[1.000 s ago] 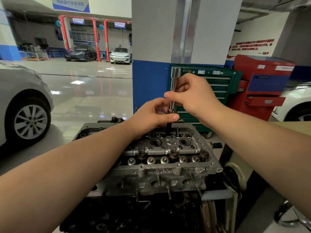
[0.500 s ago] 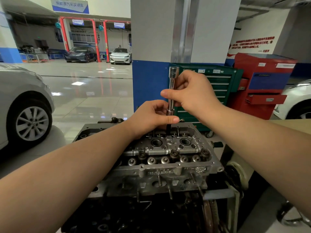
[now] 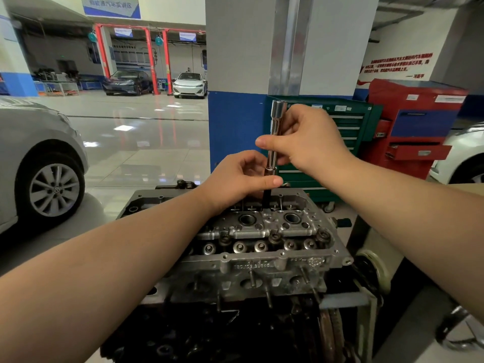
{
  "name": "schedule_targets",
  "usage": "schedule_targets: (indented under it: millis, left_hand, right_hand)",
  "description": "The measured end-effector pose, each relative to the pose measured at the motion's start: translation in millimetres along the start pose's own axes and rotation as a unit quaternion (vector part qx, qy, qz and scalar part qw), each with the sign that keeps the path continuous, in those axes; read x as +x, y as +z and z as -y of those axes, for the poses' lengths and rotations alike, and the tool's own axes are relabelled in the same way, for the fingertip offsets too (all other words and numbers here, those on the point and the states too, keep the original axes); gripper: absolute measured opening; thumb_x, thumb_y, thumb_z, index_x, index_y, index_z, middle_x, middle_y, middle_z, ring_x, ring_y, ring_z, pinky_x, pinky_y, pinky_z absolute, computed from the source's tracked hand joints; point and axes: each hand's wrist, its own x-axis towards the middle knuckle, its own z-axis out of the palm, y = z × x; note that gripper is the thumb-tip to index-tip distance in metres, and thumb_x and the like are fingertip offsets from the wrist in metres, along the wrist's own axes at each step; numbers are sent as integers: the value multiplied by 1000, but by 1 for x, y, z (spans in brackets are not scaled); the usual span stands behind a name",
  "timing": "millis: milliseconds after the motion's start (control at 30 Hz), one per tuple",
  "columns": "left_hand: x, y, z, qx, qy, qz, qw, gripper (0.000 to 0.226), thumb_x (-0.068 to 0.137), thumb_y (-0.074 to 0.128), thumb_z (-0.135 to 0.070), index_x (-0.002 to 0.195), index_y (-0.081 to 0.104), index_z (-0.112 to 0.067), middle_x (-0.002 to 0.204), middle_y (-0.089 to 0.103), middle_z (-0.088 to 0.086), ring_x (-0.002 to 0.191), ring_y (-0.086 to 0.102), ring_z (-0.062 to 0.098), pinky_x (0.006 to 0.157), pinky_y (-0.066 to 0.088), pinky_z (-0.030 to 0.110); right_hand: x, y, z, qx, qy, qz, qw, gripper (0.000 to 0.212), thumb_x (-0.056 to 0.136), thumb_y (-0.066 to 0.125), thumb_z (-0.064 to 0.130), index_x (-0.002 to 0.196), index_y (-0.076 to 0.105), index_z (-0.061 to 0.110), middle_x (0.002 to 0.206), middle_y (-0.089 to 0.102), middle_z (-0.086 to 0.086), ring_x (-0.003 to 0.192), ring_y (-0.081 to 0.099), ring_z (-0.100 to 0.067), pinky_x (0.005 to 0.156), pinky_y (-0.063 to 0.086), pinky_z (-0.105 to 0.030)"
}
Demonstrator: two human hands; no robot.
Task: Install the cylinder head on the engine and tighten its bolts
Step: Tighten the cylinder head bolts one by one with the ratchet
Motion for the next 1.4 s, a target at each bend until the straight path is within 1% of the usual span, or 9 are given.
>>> schedule_targets:
  millis: [133, 267, 400, 500, 767, 1033, 1133, 1233, 1400]
  left_hand:
    - [2, -4, 0, 23, 6, -18, 1000, 30, 81, 89, -28, 101, 75, -11, 100, 73, 23, 102, 71, 44, 96, 58, 61]
    - [-1, -2, -2, 11, 11, 15, 1000, 14, 89, 78, -28, 102, 76, -23, 102, 77, 15, 104, 75, 34, 97, 60, 54]
    - [-1, 1, -1, 20, 18, 2, 1000, 33, 81, 86, -42, 106, 77, -21, 100, 78, 12, 100, 75, 33, 96, 60, 53]
    - [2, -2, 1, 33, 22, -25, 999, 36, 72, 94, -41, 95, 76, -20, 92, 76, 16, 95, 74, 40, 94, 60, 58]
    - [1, -5, 5, -41, 2, 55, 998, 22, 99, 70, -18, 119, 74, -7, 109, 80, 10, 106, 76, 26, 94, 62, 40]
    - [4, -2, 6, 14, 16, 2, 1000, 57, 73, 86, -50, 111, 72, -10, 102, 76, 19, 103, 72, 43, 98, 57, 61]
    - [5, -3, 8, 2, 20, 30, 999, 38, 90, 76, -38, 114, 73, -8, 103, 79, 13, 102, 76, 34, 96, 60, 51]
    - [5, -5, 7, -93, -12, 61, 994, 38, 101, 60, -28, 123, 70, 2, 111, 78, 17, 105, 75, 34, 98, 58, 44]
    - [4, -3, 4, -57, -7, 59, 997, 38, 91, 74, -42, 118, 73, -15, 112, 75, 8, 108, 72, 26, 97, 57, 44]
  right_hand:
    - [-1, 3, 0, 28, -1, 18, 999, 21, 87, 83, 37, 91, 67, 23, 84, 74, -3, 80, 75, -24, 77, 64, -52]
    - [0, -3, -5, 173, 28, 77, 982, 16, 103, 62, 9, 111, 69, 21, 101, 80, -1, 92, 78, -16, 80, 65, -38]
    - [-3, -1, -2, 101, 12, 20, 995, 15, 90, 81, 16, 95, 67, 18, 82, 77, -4, 79, 78, -20, 63, 62, -29]
    - [-5, 5, 0, 23, -1, -49, 999, 36, 76, 92, 36, 83, 63, 18, 76, 69, -3, 73, 73, -27, 67, 62, -46]
    - [-2, -4, -10, 179, 57, 125, 974, 18, 101, 64, 6, 116, 70, 13, 103, 80, -7, 96, 78, -23, 93, 62, -48]
    - [-6, 4, -7, -3, 8, -2, 1000, 35, 76, 90, 45, 87, 65, 23, 85, 71, -1, 82, 71, -25, 78, 62, -50]
    - [-3, 6, -10, 126, 26, 72, 989, 15, 95, 75, 28, 109, 71, 25, 106, 76, 1, 100, 75, -18, 92, 61, -46]
    - [1, 1, -10, 215, 51, 109, 969, 19, 101, 62, 4, 113, 70, 17, 102, 80, -7, 95, 78, -24, 86, 63, -41]
    - [2, 4, -5, 50, 12, 15, 999, 23, 80, 89, 23, 91, 69, 23, 79, 73, -1, 78, 75, -25, 79, 63, -52]
